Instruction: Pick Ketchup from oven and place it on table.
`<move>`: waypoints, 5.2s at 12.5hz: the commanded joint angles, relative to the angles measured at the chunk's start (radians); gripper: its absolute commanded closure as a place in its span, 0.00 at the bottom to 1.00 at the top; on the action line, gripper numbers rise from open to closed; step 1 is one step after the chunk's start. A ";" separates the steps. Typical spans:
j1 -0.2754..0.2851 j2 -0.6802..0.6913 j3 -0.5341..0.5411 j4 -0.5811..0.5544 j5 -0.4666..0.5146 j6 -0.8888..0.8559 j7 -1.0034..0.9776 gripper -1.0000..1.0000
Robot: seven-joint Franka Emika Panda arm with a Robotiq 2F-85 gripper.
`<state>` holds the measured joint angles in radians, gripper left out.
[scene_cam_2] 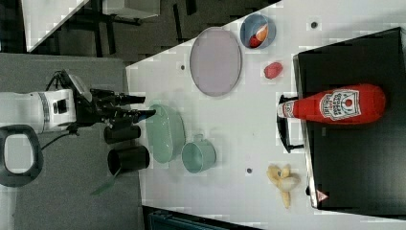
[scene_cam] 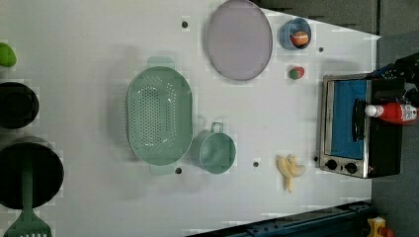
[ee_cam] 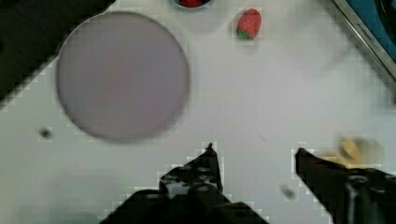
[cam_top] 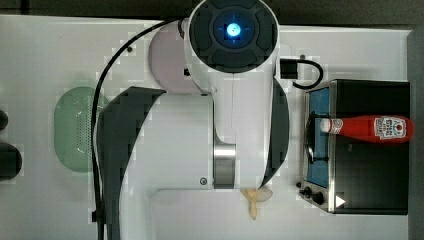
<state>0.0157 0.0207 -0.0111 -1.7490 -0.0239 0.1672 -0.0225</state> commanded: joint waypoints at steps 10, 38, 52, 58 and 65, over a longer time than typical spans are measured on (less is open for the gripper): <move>-0.042 -0.290 -0.243 -0.141 0.014 -0.105 0.039 0.00; -0.122 0.427 -0.638 -0.021 0.295 0.500 0.039 0.37; 0.064 0.215 -0.534 0.313 0.228 -0.001 0.024 0.37; 0.174 0.186 -0.358 0.282 0.212 -0.134 0.024 0.37; 0.233 0.189 -0.294 -0.084 0.086 0.063 0.027 0.37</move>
<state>0.3030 0.2075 -0.2742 -1.8428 0.0494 0.2101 -0.0226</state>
